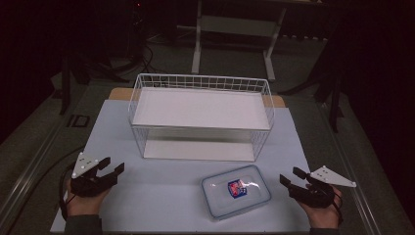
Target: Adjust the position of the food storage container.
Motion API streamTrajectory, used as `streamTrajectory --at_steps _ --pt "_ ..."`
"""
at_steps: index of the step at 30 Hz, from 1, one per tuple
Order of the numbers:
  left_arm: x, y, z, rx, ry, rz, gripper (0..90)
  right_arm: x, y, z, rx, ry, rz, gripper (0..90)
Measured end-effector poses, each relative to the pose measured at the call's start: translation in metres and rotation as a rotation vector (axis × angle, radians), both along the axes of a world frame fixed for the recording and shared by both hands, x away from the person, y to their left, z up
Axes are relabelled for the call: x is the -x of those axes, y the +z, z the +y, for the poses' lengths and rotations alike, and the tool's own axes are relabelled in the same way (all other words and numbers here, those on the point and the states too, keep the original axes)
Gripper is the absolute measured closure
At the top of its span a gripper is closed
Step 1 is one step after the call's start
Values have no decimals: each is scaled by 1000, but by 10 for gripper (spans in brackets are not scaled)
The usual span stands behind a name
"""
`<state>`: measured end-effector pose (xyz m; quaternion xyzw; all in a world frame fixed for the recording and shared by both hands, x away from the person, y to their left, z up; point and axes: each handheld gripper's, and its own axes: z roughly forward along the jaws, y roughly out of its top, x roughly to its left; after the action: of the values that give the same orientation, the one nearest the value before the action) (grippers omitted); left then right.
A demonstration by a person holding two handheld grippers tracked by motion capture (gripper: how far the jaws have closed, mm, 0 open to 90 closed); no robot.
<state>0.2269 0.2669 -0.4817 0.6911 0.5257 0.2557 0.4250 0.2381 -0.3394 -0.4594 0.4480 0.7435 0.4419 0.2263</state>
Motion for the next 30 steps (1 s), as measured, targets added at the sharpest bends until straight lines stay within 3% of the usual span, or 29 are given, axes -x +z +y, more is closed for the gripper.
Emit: streamTrajectory --at_steps 5,13,20,30 --pt "-2 1 -4 6 -29 -2 459 -3 -3 0 -5 5 5 369" --pt "4 10 -13 41 -71 -50 490 -5 -4 1 -9 10 1 369" --pt "5 17 -31 55 -147 -73 550 -4 -5 -2 -10 -9 4 372" --pt "3 23 -51 66 -203 -84 580 -4 -9 -4 -11 -20 17 376"
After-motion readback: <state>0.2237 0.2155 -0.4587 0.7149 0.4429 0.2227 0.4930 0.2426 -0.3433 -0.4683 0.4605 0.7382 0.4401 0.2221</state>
